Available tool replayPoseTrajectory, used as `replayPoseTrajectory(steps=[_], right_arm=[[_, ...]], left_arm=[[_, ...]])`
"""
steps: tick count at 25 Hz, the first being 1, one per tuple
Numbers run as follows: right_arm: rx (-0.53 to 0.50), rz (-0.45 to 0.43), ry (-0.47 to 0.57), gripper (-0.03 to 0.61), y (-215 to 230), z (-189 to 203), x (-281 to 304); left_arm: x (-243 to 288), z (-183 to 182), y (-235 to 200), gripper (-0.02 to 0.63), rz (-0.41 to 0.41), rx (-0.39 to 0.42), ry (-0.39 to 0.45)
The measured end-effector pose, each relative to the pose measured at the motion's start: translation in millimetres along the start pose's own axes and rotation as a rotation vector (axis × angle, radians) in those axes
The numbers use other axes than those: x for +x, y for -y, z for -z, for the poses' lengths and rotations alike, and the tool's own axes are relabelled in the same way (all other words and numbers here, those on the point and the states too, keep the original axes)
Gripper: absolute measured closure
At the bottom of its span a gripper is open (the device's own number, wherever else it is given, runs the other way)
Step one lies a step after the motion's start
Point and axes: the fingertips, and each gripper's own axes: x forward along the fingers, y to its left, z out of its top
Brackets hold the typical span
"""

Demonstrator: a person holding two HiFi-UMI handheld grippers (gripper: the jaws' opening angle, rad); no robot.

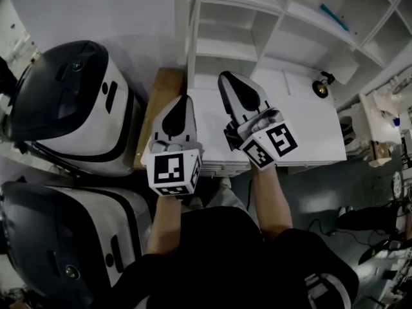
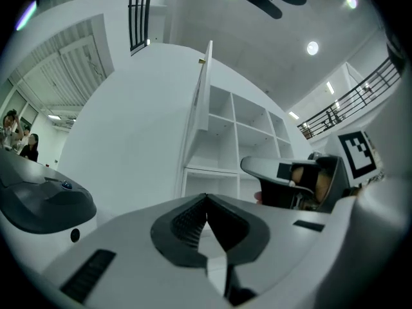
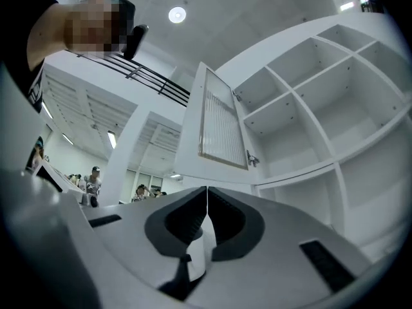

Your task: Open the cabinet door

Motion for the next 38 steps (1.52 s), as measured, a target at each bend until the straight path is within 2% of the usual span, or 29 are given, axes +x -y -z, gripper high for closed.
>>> replayPoseTrajectory(steps=[5,11,15,20,27,38], right_arm=[[0.016,0.099,-0.050,0.560,7,22,-21],[0.056,0.199,-0.112,0.560,13,51,-38],[0.046,0.275,-0.161,0.561,15,69,-52],[0.004,0.328,-0.179,0.561,21,77,-54],[-0.014,0.370,-0.186,0.561,38,78,-59],[-0.025,0.369,-0.182,0.561,45,76,-45]], left_arm=[[1,11,12,0.600,0.053,-0.019,-0.017],[7,18,13,0.601,0.070,-0.021,-0.039],[10,24,24,0.600,0.111,-0.033,-0.050],[21,38,38,0.601,0.167,-0.035,-0.064],[38,38,52,0.600,0.221,-0.026,-0.052],[52,32,46,0.601,0.234,-0.018,-0.042]])
